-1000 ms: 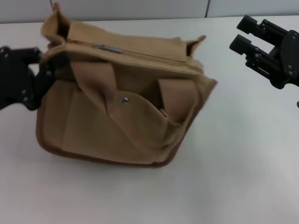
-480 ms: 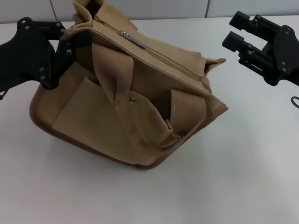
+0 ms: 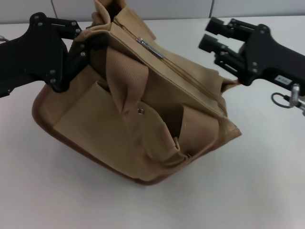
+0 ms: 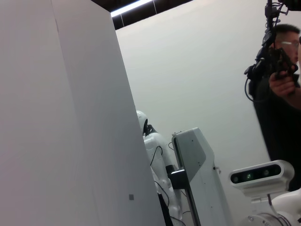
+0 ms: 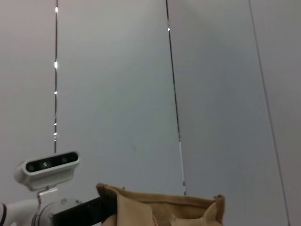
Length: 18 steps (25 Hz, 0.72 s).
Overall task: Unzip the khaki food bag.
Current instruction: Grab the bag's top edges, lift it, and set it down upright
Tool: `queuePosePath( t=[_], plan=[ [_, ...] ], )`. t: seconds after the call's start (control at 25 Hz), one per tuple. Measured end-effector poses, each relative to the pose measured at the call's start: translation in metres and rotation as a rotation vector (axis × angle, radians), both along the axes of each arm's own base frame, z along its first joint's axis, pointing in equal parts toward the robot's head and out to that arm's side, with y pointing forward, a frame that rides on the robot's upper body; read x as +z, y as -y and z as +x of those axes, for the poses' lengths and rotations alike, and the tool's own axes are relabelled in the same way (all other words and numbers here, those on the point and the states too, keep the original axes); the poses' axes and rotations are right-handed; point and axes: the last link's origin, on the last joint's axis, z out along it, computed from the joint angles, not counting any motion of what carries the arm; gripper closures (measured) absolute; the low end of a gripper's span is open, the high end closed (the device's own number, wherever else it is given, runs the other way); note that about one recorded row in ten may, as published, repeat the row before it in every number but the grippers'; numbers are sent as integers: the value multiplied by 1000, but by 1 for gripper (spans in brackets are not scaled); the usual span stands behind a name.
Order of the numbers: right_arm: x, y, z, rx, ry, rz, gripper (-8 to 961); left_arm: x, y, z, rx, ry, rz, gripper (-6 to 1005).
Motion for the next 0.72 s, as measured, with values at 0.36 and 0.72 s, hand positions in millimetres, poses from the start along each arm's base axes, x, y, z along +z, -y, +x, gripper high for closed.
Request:
queuePosePath(
  t=[0.36,0.72],
  plan=[
    [-23,3,-10,34,26,-80,569,-4,0,4,-19,-4,-12,951],
    [-31,6,-15,48,16,-119,579,-7,0,6,-26,-7,-19,952]
  ],
)
